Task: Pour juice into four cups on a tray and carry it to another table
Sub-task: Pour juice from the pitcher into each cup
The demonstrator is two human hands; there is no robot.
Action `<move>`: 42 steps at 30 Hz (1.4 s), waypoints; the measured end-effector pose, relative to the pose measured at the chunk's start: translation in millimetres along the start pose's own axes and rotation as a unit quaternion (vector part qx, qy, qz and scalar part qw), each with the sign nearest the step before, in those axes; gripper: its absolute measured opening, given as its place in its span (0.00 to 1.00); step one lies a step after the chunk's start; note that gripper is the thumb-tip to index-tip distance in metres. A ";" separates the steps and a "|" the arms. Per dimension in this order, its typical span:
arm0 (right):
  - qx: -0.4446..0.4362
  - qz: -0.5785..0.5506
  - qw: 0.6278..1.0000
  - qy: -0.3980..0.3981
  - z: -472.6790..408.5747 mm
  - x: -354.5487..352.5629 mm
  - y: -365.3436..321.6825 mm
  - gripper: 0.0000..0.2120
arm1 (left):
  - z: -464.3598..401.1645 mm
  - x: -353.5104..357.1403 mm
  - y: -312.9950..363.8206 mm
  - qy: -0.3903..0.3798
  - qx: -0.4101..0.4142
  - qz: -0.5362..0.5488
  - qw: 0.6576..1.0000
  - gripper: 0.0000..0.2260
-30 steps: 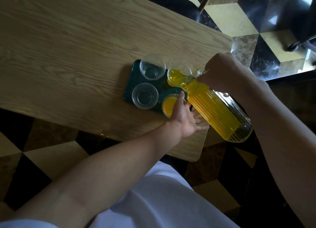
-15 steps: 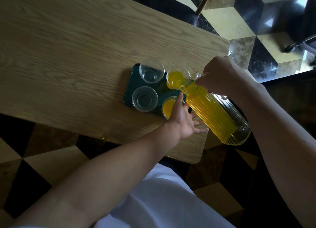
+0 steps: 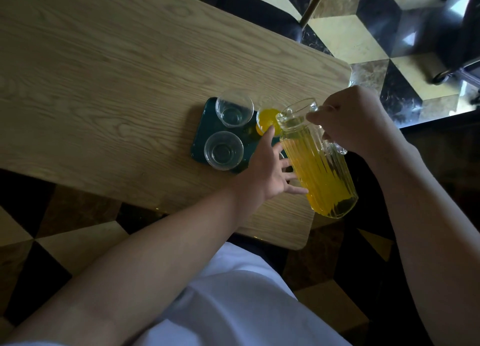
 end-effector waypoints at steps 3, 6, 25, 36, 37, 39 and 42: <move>-0.002 -0.021 1.000 0.020 8.1 -4.6 -6.2 0.17 | 5.7 -3.8 4.2 -0.006 0.000 -0.030 1.000 0.35; -0.007 -0.031 0.999 0.033 13.9 -7.1 -13.4 0.15 | 13.1 -5.7 7.1 -0.006 -0.001 -0.052 0.999 0.35; -0.007 -0.021 1.000 0.009 -5.0 20.5 -53.4 0.20 | 42.6 -48.8 16.5 0.010 0.007 -0.031 0.999 0.32; 0.007 -0.004 0.999 -0.045 -30.0 38.3 -65.7 0.15 | 42.4 -67.8 21.9 -0.001 -0.012 0.005 1.000 0.35; 0.008 0.002 0.999 -0.051 -33.4 40.1 -65.6 0.15 | 40.8 -69.8 22.6 -0.003 -0.013 0.006 1.000 0.35; 0.008 0.015 0.998 -0.063 -40.5 43.0 -65.2 0.14 | 38.1 -73.8 24.4 -0.010 -0.013 0.003 1.000 0.34; 0.010 0.025 0.997 -0.078 -51.9 49.8 -62.4 0.13 | 35.3 -79.1 26.3 -0.010 -0.010 -0.001 1.000 0.34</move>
Point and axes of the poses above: each hand's wrist, its own z-axis away from the middle knuckle, its own x-axis out of the palm, y = z × x, the point moved 2 cm from there along -z, towards the middle knuckle, and after that the axes turned 14 degrees about -x, right-handed, at the moved point
